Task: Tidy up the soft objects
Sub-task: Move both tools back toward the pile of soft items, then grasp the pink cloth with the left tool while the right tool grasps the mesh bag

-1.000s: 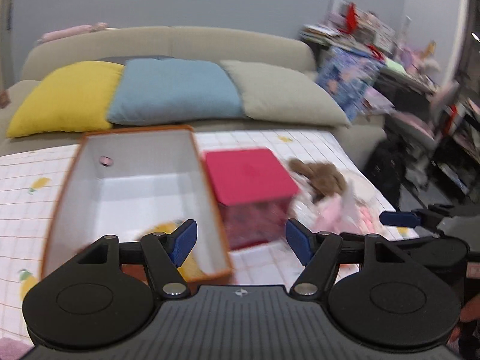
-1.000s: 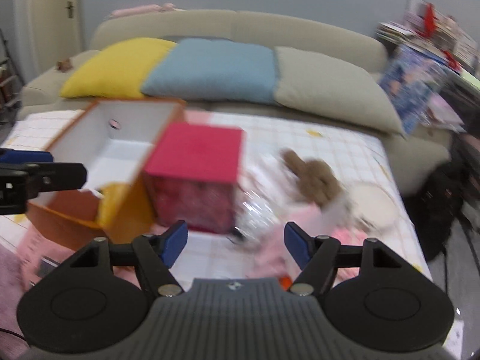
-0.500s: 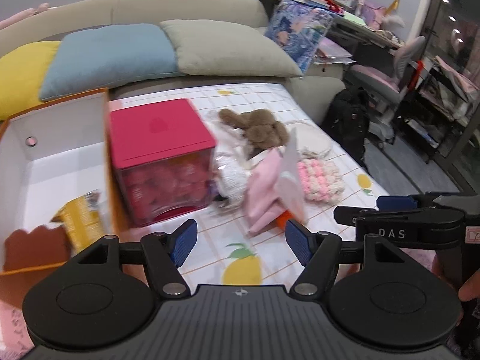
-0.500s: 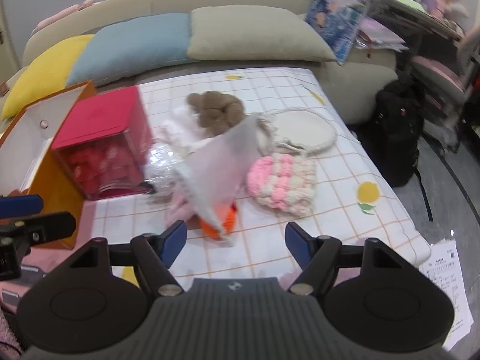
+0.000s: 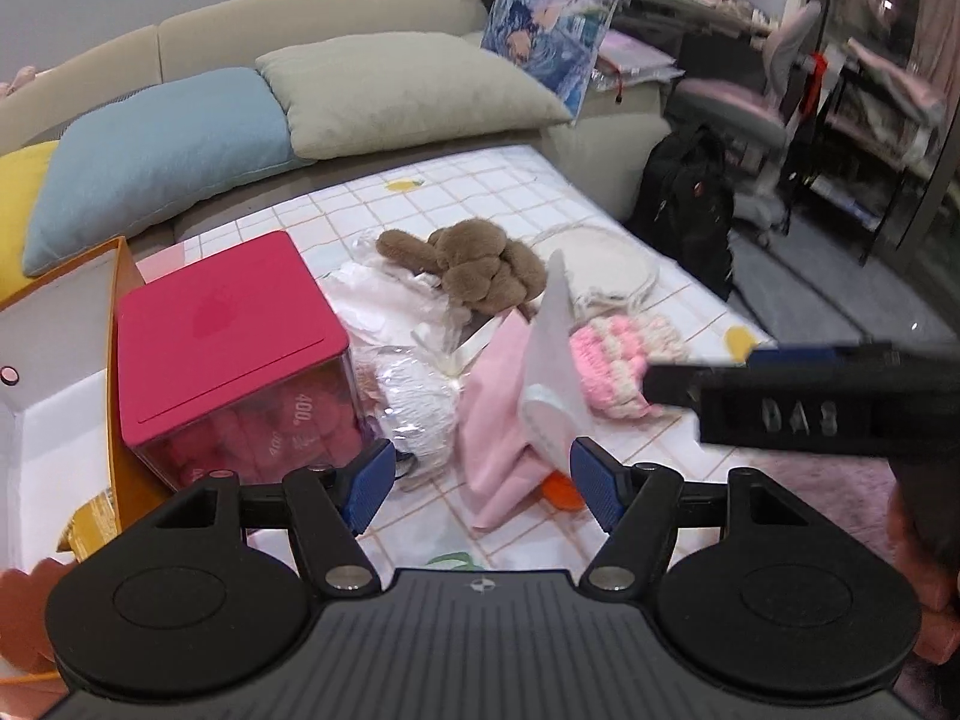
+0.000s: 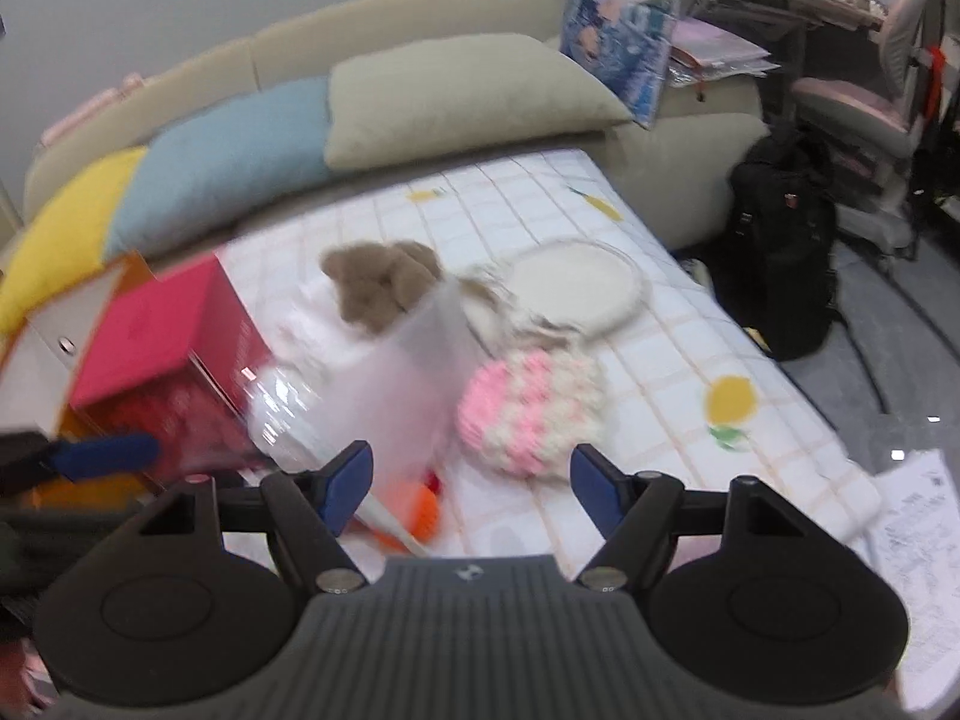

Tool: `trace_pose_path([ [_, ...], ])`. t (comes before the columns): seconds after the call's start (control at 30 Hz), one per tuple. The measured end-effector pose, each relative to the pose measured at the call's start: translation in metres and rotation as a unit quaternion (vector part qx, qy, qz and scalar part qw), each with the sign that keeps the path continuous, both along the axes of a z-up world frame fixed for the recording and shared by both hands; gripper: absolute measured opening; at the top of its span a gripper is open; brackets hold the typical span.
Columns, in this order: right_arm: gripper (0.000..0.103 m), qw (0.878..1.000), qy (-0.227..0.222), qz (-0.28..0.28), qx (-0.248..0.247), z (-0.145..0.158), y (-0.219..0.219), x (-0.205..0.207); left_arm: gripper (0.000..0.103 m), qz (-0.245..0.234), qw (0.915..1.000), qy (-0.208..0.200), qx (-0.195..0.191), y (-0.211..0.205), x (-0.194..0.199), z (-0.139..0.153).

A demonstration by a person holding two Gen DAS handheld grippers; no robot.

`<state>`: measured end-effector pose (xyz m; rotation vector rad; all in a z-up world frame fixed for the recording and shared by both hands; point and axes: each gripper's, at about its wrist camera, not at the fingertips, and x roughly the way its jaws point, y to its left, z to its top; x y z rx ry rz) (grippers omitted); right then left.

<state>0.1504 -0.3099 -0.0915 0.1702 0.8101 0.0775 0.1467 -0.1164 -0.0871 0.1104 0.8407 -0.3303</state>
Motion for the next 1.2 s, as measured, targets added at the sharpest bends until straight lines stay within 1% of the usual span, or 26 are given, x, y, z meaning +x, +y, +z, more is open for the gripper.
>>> trace_pose_path([
  [0.2, 0.075, 0.999, 0.004, 0.021, 0.044, -0.018, 0.022, 0.035, 0.079, 0.004, 0.9998, 0.011, 0.016, 0.002, 0.004, -0.003],
  [0.3, 0.071, 0.999, 0.013, 0.027, 0.040, -0.034, 0.024, 0.049, 0.079, 0.010, 0.9997, 0.015, 0.016, 0.002, 0.007, -0.003],
  [0.37, 0.051, 0.998, 0.023, 0.028, 0.042, -0.042, 0.020, 0.054, 0.079, 0.012, 0.9996, 0.018, 0.017, 0.002, 0.008, -0.004],
  [0.4, 0.047, 0.998, 0.032, 0.027, 0.050, -0.046, 0.016, 0.055, 0.079, 0.011, 0.9996, 0.019, 0.018, 0.002, 0.010, -0.005],
  [0.43, 0.041, 0.997, 0.038, 0.025, 0.060, -0.049, 0.013, 0.056, 0.079, 0.010, 0.9996, 0.019, 0.019, 0.001, 0.010, -0.006],
  [0.47, 0.028, 0.996, 0.042, 0.026, 0.070, -0.051, 0.010, 0.056, 0.079, 0.009, 0.9996, 0.020, 0.018, 0.000, 0.011, -0.007],
  [0.5, 0.018, 0.996, 0.046, 0.027, 0.075, -0.053, 0.007, 0.056, 0.079, 0.007, 0.9996, 0.021, 0.017, -0.001, 0.012, -0.008],
  [0.53, 0.006, 0.996, 0.048, 0.026, 0.073, -0.052, 0.006, 0.055, 0.079, 0.005, 0.9996, 0.022, 0.015, -0.002, 0.013, -0.009],
  [0.6, 0.002, 0.997, 0.044, 0.024, 0.066, -0.048, 0.003, 0.051, 0.079, -0.002, 0.9997, 0.022, 0.011, -0.005, 0.014, -0.009],
  [0.63, 0.000, 0.997, 0.042, 0.021, 0.066, -0.044, 0.001, 0.047, 0.079, -0.011, 0.9997, 0.020, 0.010, -0.007, 0.015, -0.009],
  [0.8, 0.000, 0.997, 0.042, -0.005, 0.063, -0.026, -0.019, 0.023, 0.079, -0.045, 0.9988, 0.011, 0.017, -0.021, 0.021, -0.011],
  [0.93, 0.000, 0.998, 0.045, -0.019, 0.051, -0.024, -0.033, 0.006, 0.079, -0.063, 0.9974, 0.026, 0.022, -0.033, 0.031, -0.027],
  [0.97, 0.000, 0.997, 0.050, -0.021, 0.058, -0.027, -0.035, 0.006, 0.079, -0.061, 0.9974, 0.032, 0.020, -0.035, 0.035, -0.032],
  [1.03, 0.000, 0.995, 0.063, -0.026, 0.066, -0.034, -0.037, 0.009, 0.079, -0.046, 0.9978, 0.048, 0.000, -0.035, 0.042, -0.041],
  [1.13, 0.000, 0.994, 0.070, -0.026, 0.075, -0.041, -0.037, 0.013, 0.079, 0.005, 0.9958, 0.082, -0.039, -0.030, 0.055, -0.052],
  [1.2, 0.000, 0.994, 0.074, -0.020, 0.073, -0.044, -0.033, 0.015, 0.079, 0.027, 0.9926, 0.101, -0.060, -0.027, 0.063, -0.058],
])
